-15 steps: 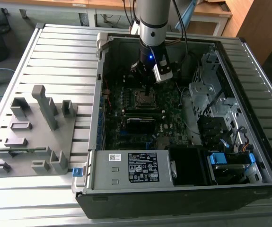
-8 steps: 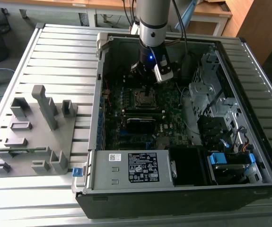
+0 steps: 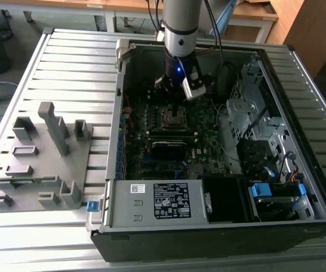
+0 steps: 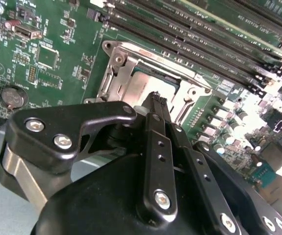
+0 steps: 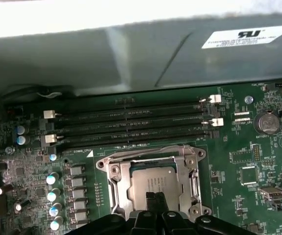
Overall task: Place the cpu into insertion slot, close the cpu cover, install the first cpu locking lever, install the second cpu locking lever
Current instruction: 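Install the first cpu locking lever, then install the second cpu locking lever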
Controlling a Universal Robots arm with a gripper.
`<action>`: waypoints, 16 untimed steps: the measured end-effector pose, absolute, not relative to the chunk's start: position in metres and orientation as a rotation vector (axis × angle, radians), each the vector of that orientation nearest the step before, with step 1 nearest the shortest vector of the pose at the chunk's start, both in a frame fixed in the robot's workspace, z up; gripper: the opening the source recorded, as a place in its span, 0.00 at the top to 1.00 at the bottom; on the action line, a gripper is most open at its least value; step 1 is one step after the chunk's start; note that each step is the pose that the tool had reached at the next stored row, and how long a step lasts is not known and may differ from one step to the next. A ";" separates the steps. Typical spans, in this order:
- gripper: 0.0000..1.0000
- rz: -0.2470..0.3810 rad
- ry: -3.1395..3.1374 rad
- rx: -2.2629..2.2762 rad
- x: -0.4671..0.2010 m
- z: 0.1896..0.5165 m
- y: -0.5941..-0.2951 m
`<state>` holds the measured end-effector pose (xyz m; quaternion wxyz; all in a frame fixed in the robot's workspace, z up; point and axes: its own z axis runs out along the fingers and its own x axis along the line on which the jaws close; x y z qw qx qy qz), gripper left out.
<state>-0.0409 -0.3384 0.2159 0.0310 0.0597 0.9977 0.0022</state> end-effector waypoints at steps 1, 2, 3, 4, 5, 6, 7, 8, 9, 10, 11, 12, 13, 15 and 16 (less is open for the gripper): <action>0.90 0.007 3.074 0.184 -0.041 0.216 -0.339; 0.90 0.007 3.074 0.184 -0.041 0.216 -0.339; 0.90 0.007 3.074 0.184 -0.041 0.216 -0.339; 0.90 0.007 3.074 0.184 -0.041 0.216 -0.339; 0.90 0.007 3.075 0.182 -0.040 0.216 -0.340; 0.90 0.007 3.075 0.180 -0.039 0.216 -0.340; 0.90 0.007 3.075 0.178 -0.038 0.216 -0.340; 0.90 0.007 3.075 0.178 -0.038 0.216 -0.340; 0.90 0.007 3.075 0.178 -0.038 0.216 -0.340; 0.90 0.007 3.075 0.178 -0.038 0.216 -0.340; 0.90 0.007 3.075 0.178 -0.038 0.216 -0.340; 0.90 0.007 3.075 0.178 -0.038 0.216 -0.340; 0.90 0.007 3.075 0.178 -0.038 0.216 -0.340; 0.90 0.007 3.075 0.178 -0.038 0.216 -0.340; 0.90 0.007 3.075 0.178 -0.038 0.216 -0.340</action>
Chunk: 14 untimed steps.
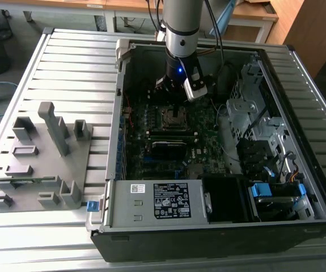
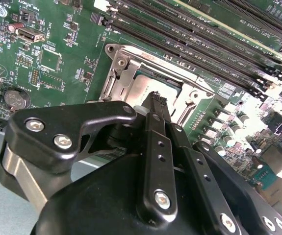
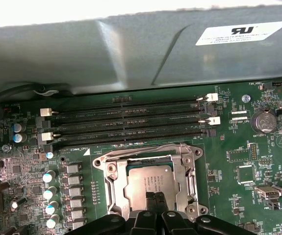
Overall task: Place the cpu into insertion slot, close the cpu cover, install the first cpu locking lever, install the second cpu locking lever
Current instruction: 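Install the second cpu locking lever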
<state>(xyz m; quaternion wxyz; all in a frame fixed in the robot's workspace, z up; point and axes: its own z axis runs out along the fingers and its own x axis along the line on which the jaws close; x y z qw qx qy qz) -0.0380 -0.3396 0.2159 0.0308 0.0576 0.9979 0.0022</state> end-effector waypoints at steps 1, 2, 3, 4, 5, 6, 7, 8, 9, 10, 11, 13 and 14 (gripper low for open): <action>0.90 0.007 3.075 0.178 -0.038 0.216 -0.340; 0.90 0.007 3.075 0.178 -0.038 0.216 -0.340; 0.90 0.007 3.075 0.178 -0.038 0.216 -0.340; 0.90 0.006 3.075 0.178 -0.038 0.217 -0.340; 0.90 0.007 3.075 0.177 -0.038 0.217 -0.340; 0.90 0.007 3.075 0.178 -0.038 0.218 -0.340; 0.90 0.007 3.075 0.178 -0.038 0.219 -0.340; 0.90 0.007 3.075 0.178 -0.038 0.221 -0.340; 0.90 0.007 3.075 0.178 -0.038 0.222 -0.340; 0.90 0.007 3.075 0.178 -0.038 0.223 -0.340; 0.90 0.007 3.075 0.178 -0.038 0.224 -0.340; 0.90 0.007 3.075 0.178 -0.038 0.227 -0.340; 0.90 0.007 3.075 0.178 -0.038 0.229 -0.340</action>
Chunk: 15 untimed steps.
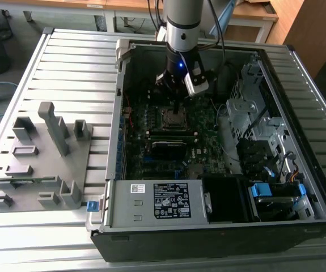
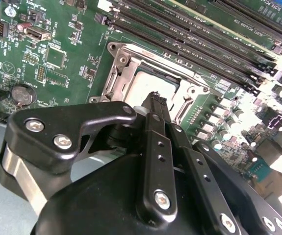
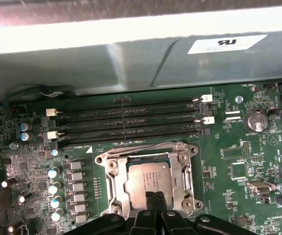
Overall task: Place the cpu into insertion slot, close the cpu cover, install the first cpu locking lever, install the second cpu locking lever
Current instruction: 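Install the second cpu locking lever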
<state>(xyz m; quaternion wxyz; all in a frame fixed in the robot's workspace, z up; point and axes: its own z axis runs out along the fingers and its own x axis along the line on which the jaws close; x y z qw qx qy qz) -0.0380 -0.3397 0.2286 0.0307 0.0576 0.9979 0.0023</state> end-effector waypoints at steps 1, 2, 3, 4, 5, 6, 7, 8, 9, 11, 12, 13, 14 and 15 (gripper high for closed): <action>0.90 0.007 3.075 0.178 -0.038 0.230 -0.340; 0.90 0.007 3.075 0.178 -0.038 0.231 -0.340; 0.90 0.007 3.075 0.178 -0.038 0.232 -0.340; 0.90 0.007 3.075 0.178 -0.038 0.233 -0.340; 0.90 0.007 3.075 0.178 -0.038 0.235 -0.340; 0.90 0.007 3.075 0.178 -0.038 0.236 -0.340; 0.90 0.007 3.075 0.178 -0.038 0.237 -0.340; 0.90 0.007 3.075 0.178 -0.038 0.238 -0.340; 0.90 0.007 3.075 0.178 -0.038 0.238 -0.340; 0.90 0.007 3.075 0.178 -0.038 0.238 -0.340; 0.90 0.007 3.075 0.178 -0.038 0.238 -0.340; 0.90 0.007 3.075 0.178 -0.038 0.238 -0.340; 0.90 0.007 3.075 0.177 -0.038 0.238 -0.340; 0.90 0.007 3.075 0.177 -0.038 0.238 -0.340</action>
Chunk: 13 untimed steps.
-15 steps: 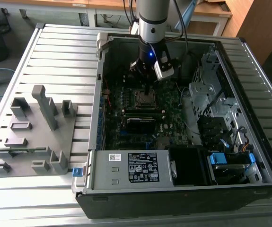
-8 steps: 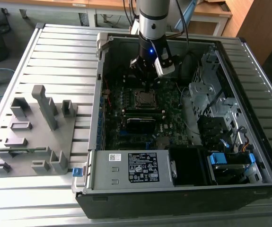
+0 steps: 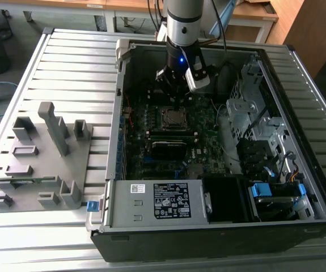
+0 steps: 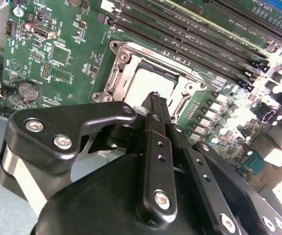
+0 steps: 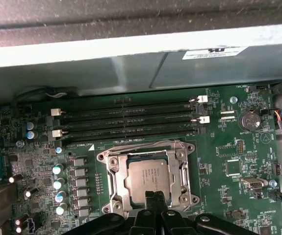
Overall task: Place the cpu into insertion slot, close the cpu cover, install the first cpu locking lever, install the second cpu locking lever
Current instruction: 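Install the second cpu locking lever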
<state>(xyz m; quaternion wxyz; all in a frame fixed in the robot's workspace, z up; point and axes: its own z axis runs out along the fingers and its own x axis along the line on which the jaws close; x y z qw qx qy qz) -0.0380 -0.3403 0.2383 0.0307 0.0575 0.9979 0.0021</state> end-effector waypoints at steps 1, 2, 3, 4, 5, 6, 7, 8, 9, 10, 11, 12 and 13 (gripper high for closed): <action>0.90 0.007 3.075 0.177 -0.038 0.238 -0.341; 0.90 0.007 3.075 0.178 -0.038 0.238 -0.342; 0.90 0.007 3.075 0.177 -0.038 0.238 -0.343; 0.90 0.007 3.075 0.177 -0.038 0.238 -0.345; 0.90 0.007 3.075 0.178 -0.038 0.238 -0.346; 0.90 0.007 3.075 0.178 -0.038 0.238 -0.347; 0.90 0.007 3.075 0.178 -0.038 0.238 -0.349; 0.90 0.007 3.075 0.178 -0.038 0.238 -0.351; 0.90 0.007 3.075 0.178 -0.038 0.238 -0.352; 0.90 0.007 3.075 0.178 -0.038 0.238 -0.354; 0.90 0.007 3.075 0.177 -0.038 0.238 -0.356; 0.90 0.006 3.075 0.178 -0.038 0.238 -0.357; 0.90 0.006 3.075 0.178 -0.038 0.238 -0.359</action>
